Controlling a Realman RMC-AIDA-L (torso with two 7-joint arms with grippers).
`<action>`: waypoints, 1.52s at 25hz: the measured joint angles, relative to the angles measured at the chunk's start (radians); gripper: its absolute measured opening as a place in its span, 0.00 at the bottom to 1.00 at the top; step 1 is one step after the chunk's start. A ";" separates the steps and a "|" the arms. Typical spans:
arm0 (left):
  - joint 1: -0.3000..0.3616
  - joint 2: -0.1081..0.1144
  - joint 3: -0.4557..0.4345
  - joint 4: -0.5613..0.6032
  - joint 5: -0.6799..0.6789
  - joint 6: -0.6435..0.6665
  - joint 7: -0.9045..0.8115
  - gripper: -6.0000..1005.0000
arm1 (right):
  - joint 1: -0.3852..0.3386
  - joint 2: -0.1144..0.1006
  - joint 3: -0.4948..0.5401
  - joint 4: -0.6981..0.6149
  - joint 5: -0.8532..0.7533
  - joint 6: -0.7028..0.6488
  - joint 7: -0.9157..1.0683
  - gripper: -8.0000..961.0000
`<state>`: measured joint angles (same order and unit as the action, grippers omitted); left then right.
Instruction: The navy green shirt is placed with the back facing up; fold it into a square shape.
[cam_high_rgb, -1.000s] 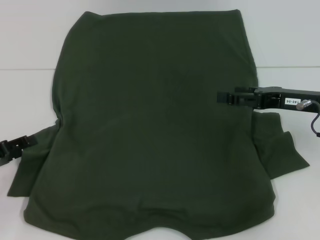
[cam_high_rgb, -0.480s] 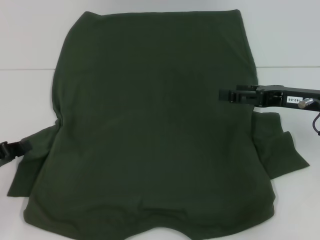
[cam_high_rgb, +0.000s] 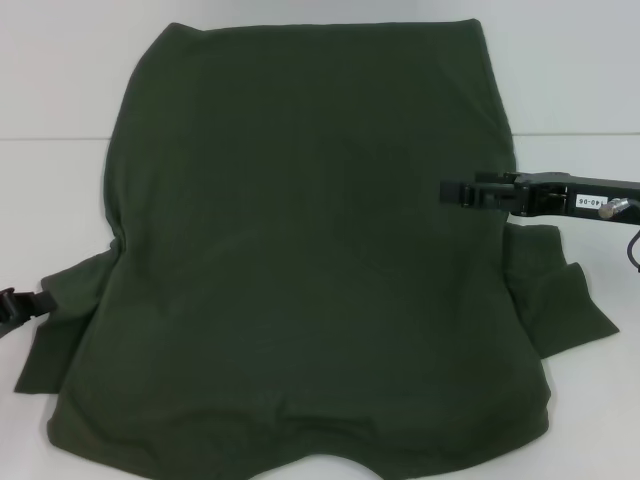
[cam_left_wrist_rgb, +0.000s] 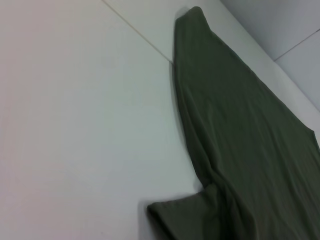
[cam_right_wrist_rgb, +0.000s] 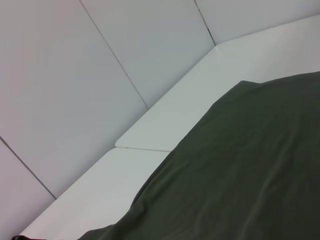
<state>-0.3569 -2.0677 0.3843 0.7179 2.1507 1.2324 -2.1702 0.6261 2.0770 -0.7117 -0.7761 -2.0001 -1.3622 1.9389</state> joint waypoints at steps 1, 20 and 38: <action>0.000 0.000 0.001 0.001 0.000 0.002 0.001 0.00 | 0.000 0.000 0.000 0.000 0.000 0.000 0.000 0.90; -0.057 0.060 0.013 0.174 0.180 0.011 -0.104 0.02 | -0.008 -0.002 0.000 0.000 0.007 0.000 0.000 0.89; -0.151 0.051 0.260 0.496 0.366 0.202 -0.403 0.06 | -0.010 -0.003 0.000 0.000 0.008 -0.002 0.000 0.88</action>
<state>-0.5081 -2.0171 0.6439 1.2140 2.5170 1.4349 -2.5733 0.6160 2.0740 -0.7117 -0.7762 -1.9925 -1.3637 1.9389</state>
